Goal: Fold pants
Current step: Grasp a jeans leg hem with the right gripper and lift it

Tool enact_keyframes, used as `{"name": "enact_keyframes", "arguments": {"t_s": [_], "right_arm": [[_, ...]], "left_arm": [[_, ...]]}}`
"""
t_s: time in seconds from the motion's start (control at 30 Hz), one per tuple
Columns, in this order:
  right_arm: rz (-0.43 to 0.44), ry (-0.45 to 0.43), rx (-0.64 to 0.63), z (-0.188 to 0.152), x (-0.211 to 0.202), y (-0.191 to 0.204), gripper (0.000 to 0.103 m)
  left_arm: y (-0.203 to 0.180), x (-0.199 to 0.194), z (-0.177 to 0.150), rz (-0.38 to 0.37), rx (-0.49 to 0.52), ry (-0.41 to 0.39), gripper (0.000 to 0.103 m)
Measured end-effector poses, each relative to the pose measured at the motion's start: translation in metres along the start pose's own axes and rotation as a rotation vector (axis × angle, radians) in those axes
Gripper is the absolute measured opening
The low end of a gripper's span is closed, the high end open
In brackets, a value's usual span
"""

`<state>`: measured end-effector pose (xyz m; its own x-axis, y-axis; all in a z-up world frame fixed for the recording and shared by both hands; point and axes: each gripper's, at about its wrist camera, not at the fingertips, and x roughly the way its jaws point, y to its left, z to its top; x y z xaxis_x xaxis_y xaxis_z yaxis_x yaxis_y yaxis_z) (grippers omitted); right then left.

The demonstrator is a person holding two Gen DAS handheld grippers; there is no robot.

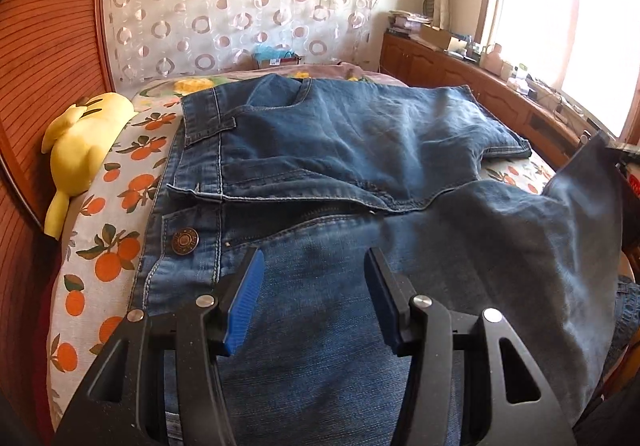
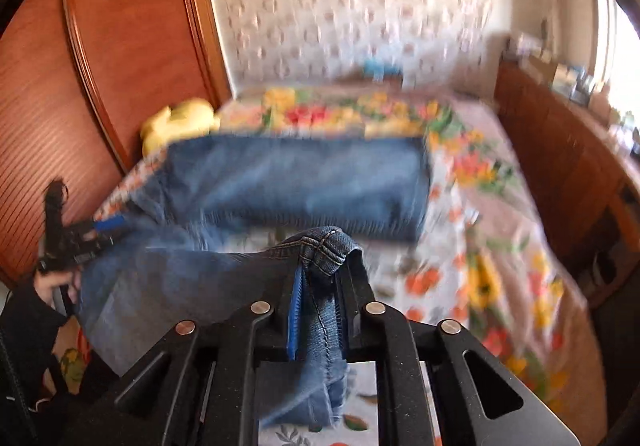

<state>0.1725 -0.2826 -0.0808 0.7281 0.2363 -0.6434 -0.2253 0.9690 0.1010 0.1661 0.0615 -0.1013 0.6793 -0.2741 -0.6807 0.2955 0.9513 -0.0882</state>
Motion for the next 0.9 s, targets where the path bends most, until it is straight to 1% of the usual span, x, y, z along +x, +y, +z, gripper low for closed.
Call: {"name": "enact_keyframes", "arguments": {"t_s": [0.03, 0.1, 0.2, 0.23, 0.3, 0.37, 0.43, 0.53, 0.6, 0.67, 0.77, 0.83, 0.87, 0.9], "right_arm": [[0.004, 0.003, 0.012, -0.005, 0.005, -0.004, 0.019], [0.015, -0.006, 0.048, -0.013, 0.006, -0.012, 0.025], [0.006, -0.040, 0.119, -0.028, -0.007, -0.029, 0.032], [0.003, -0.056, 0.128, -0.027, -0.009, -0.029, 0.033], [-0.008, -0.075, 0.138, -0.039, -0.021, -0.031, 0.037], [-0.015, -0.059, 0.142, -0.050, -0.025, -0.035, 0.038], [-0.027, -0.057, 0.137, -0.057, -0.032, -0.033, 0.038], [-0.021, -0.043, 0.148, -0.050, -0.024, -0.035, 0.039], [-0.002, -0.014, 0.159, -0.045, -0.011, -0.039, 0.039], [-0.003, 0.009, 0.162, -0.045, -0.006, -0.046, 0.039], [0.001, 0.067, 0.177, -0.044, 0.015, -0.050, 0.039], [0.008, 0.095, 0.190, -0.042, 0.021, -0.050, 0.039], [0.010, 0.094, 0.189, -0.040, 0.020, -0.050, 0.039], [0.025, 0.082, 0.184, -0.036, 0.017, -0.049, 0.024]], "left_arm": [[-0.001, 0.000, 0.000, 0.000, 0.003, 0.001, 0.053], [-0.002, 0.001, 0.000, -0.002, 0.007, 0.004, 0.053], [-0.002, 0.001, 0.000, 0.001, 0.009, 0.007, 0.053], [-0.003, 0.001, -0.001, 0.002, 0.009, 0.007, 0.053], [-0.002, 0.001, 0.000, 0.002, 0.010, 0.008, 0.053], [-0.003, 0.001, 0.000, 0.005, 0.014, 0.008, 0.053], [-0.003, 0.002, 0.000, 0.009, 0.018, 0.008, 0.053], [-0.003, 0.003, 0.000, 0.016, 0.016, 0.007, 0.053], [-0.003, 0.003, -0.001, 0.015, 0.014, 0.008, 0.053], [-0.003, 0.003, 0.000, 0.015, 0.015, 0.007, 0.053], [-0.002, 0.003, 0.000, 0.012, 0.012, 0.008, 0.053], [-0.002, 0.003, 0.000, 0.011, 0.011, 0.005, 0.053], [-0.002, 0.003, -0.001, 0.010, 0.010, 0.002, 0.053], [-0.001, 0.002, -0.001, 0.009, 0.008, -0.002, 0.053]]}}
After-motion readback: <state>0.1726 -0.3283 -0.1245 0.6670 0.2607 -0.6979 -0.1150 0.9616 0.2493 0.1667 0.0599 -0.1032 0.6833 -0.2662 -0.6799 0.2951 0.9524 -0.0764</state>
